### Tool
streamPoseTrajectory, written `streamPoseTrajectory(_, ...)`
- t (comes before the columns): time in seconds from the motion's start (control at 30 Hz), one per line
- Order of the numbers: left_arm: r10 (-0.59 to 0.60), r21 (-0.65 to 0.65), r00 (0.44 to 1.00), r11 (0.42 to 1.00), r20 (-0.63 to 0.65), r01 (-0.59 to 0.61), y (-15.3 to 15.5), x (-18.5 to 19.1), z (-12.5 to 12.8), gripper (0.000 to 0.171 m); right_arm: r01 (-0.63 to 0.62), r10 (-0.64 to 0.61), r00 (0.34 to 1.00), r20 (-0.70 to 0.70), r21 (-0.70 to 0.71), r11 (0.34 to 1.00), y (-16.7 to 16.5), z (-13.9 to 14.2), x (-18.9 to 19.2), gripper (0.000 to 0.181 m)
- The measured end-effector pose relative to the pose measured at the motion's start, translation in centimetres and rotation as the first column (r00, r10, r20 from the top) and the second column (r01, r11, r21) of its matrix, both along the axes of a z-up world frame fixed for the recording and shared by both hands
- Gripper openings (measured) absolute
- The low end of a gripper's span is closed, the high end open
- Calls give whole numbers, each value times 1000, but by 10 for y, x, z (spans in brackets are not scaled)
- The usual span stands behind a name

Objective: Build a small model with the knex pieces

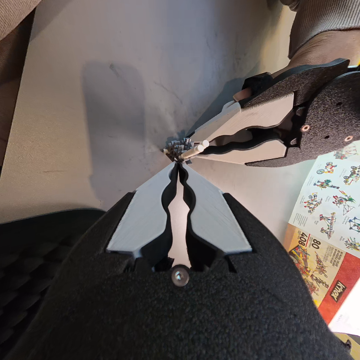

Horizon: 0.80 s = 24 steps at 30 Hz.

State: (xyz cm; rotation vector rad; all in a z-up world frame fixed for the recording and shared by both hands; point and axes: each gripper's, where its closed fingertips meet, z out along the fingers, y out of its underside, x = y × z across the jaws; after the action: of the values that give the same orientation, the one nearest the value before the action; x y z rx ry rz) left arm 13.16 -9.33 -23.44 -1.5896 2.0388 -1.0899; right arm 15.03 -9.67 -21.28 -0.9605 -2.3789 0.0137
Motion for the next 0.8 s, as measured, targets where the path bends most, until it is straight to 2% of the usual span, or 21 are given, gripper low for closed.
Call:
streamPoseTrajectory(0.33,-9,9,1000,1000,16,9,-14,4,2,7,-59,59,998,-9,1,998,-10,0,-2,0)
streamPoseTrajectory(0.63,172,17,985,985,-27,-172,-25,-15,0,5,-120,120,993,0,6,993,-21,2,-8,0)
streamPoseTrajectory(0.8,231,13,973,973,-15,-231,-27,-21,-1,5,-144,144,990,4,0,990,-23,10,-18,12)
